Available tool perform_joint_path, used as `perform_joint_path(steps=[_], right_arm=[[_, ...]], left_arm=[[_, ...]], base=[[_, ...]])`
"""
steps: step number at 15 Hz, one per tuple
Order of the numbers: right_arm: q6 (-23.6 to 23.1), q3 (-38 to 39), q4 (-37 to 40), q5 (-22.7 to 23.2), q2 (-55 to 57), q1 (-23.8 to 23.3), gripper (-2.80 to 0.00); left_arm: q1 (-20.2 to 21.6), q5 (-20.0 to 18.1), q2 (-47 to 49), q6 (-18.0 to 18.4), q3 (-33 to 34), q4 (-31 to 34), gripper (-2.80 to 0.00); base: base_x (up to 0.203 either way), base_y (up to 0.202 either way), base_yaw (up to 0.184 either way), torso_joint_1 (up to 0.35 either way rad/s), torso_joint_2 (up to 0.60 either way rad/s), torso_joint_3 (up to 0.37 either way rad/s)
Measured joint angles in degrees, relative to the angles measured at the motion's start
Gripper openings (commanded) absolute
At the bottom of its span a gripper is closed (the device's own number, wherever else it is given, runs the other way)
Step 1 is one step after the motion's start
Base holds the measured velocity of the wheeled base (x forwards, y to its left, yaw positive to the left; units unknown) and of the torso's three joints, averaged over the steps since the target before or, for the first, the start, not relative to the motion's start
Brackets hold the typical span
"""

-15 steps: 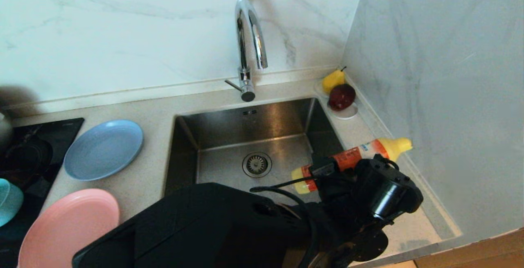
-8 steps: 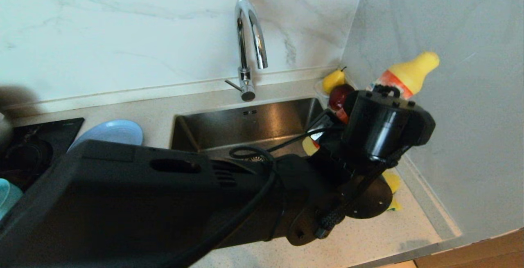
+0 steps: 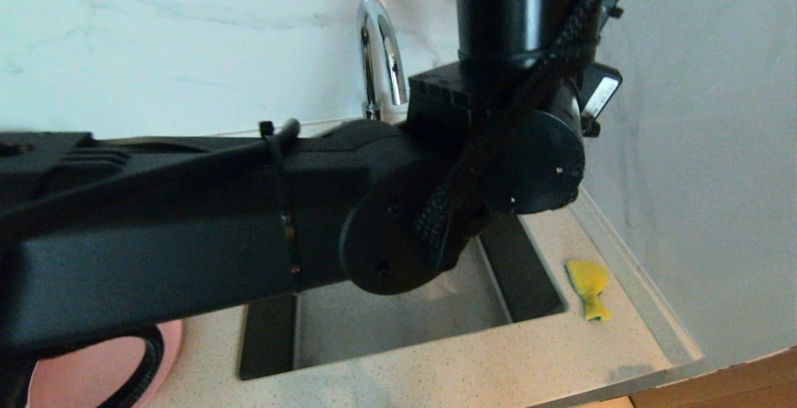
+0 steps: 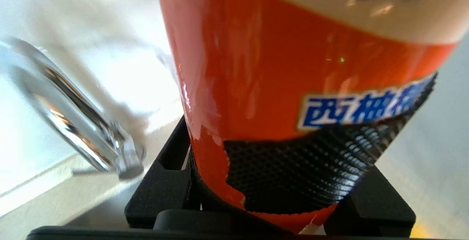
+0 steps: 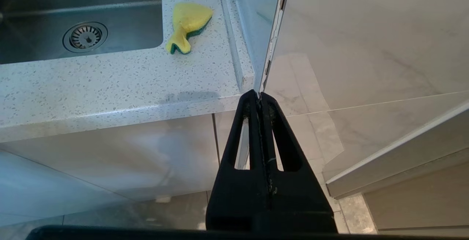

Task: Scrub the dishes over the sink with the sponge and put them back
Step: Place the dish soap on the table

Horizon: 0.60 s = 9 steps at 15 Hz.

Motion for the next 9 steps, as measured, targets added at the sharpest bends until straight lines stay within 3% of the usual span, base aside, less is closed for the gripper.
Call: perform_joint_path(steps=[3,9], right_arm=[[0.00,0.00,0.00,0.00,0.00,0.00,-2.80],[-0.01,0.00,0.00,0.00,0.00,0.00,-2.80]], left_arm=[[2.49,-2.73,-4.18,-1.48,-0.11,-0.44,-2.80],[8.61,-2.67,-12.32,-2.64,0.15,-1.24,-2.80]], base=[[0.000,0.000,0.000,0.000,0.00,0.000],[0.000,0.000,0.000,0.000,0.00,0.000]])
